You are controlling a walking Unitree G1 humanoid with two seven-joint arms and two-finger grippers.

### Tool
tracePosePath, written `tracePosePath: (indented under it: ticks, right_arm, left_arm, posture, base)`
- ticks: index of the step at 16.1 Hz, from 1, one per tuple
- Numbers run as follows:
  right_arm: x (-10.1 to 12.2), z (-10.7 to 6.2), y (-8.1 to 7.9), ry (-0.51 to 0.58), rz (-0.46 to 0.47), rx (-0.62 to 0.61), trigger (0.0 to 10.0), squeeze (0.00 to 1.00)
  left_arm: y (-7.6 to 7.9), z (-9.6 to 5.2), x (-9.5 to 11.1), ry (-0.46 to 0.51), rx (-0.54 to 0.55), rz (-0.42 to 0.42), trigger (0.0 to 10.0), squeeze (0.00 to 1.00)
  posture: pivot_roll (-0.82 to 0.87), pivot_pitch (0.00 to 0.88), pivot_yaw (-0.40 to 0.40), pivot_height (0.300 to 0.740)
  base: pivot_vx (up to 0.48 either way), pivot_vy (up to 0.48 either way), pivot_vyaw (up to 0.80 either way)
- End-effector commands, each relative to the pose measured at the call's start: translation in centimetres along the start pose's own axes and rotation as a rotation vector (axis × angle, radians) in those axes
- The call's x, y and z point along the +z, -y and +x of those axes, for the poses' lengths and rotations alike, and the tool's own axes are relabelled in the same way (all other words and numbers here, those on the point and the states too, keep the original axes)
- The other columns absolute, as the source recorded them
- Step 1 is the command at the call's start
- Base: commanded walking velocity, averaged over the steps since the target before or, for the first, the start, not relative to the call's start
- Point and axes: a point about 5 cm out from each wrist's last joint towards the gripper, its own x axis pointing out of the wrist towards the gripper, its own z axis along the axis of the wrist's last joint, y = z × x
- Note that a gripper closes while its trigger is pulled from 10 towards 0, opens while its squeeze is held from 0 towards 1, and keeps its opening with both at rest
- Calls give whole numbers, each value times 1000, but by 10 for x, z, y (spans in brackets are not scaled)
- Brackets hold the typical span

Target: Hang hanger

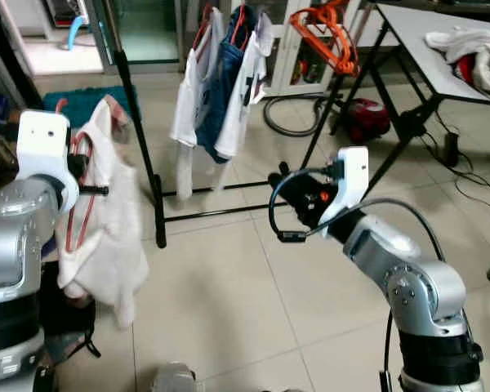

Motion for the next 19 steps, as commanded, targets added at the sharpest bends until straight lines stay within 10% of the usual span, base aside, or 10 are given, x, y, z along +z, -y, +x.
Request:
tracePosePath:
  ticks: [1, 15, 19]
  right_arm:
    - [5, -2, 2, 19, -19, -15, 10000, 0]
    - [8, -9, 11, 40, -34, -61, 10000, 0]
    - [-1, -8, 22, 70, -180, -212, 10000, 0]
  left_arm:
    - [-3, 0, 13, 67, 13, 5, 10000, 0]
    - [4, 13, 24, 118, -24, 11, 10000, 0]
    - [7, 14, 17, 115, -21, 11, 10000, 0]
  posture:
    - [89, 40, -84, 740]
    - [74, 15, -78, 740]
    - [78, 6, -74, 740]
  base:
    - [319, 0, 800]
    - [332, 0, 57]
    - [370, 0, 0]
